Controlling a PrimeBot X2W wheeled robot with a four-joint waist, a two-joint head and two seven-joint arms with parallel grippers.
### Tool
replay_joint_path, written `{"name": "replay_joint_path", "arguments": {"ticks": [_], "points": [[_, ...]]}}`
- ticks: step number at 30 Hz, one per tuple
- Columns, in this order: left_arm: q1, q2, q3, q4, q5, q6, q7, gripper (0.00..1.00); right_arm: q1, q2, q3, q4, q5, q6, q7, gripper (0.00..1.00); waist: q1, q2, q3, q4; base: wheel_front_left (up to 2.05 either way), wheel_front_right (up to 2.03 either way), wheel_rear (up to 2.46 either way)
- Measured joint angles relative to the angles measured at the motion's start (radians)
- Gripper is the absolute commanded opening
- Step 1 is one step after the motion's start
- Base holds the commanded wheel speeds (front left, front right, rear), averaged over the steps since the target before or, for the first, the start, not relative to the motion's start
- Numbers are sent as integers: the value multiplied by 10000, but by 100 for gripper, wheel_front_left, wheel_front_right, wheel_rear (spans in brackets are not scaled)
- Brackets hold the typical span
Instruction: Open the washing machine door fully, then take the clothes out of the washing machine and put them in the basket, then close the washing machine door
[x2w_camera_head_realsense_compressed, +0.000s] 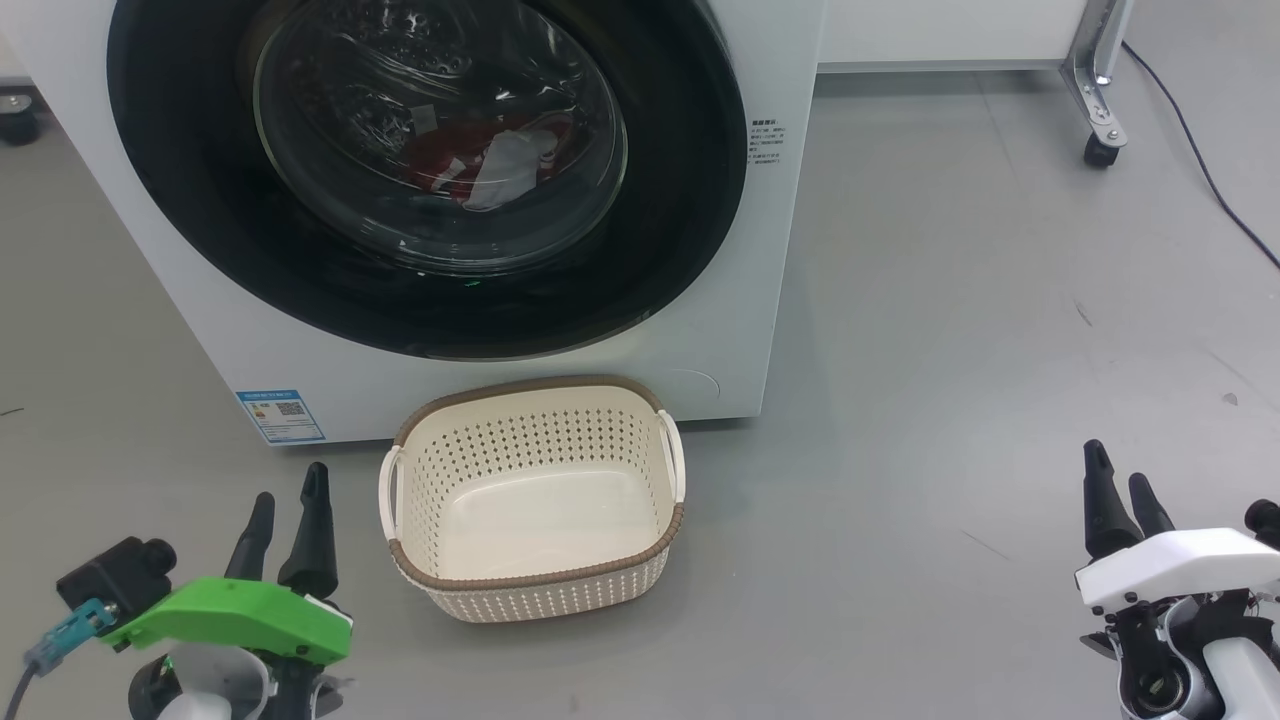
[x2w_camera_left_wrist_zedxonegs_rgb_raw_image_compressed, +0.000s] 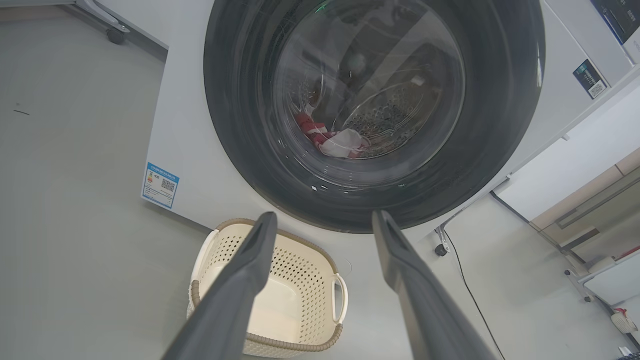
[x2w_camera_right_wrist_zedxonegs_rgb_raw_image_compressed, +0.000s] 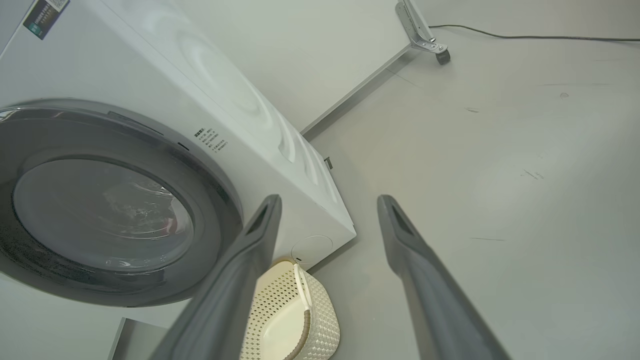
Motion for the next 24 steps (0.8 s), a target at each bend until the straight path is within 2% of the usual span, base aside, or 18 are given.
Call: {"name": "replay_joint_path", "arguments": {"ticks": [6, 24], "points": [[4, -13, -353, 42, 821, 169, -190, 100, -31, 10, 347, 10, -800, -228, -173, 100, 0, 0, 7, -2, 0, 0, 0], [16, -161, -926, 508, 2884, 644, -671, 100, -117, 40, 1106, 54, -2727, -485, -704, 100, 0, 0, 31, 12, 0, 0, 0]]}}
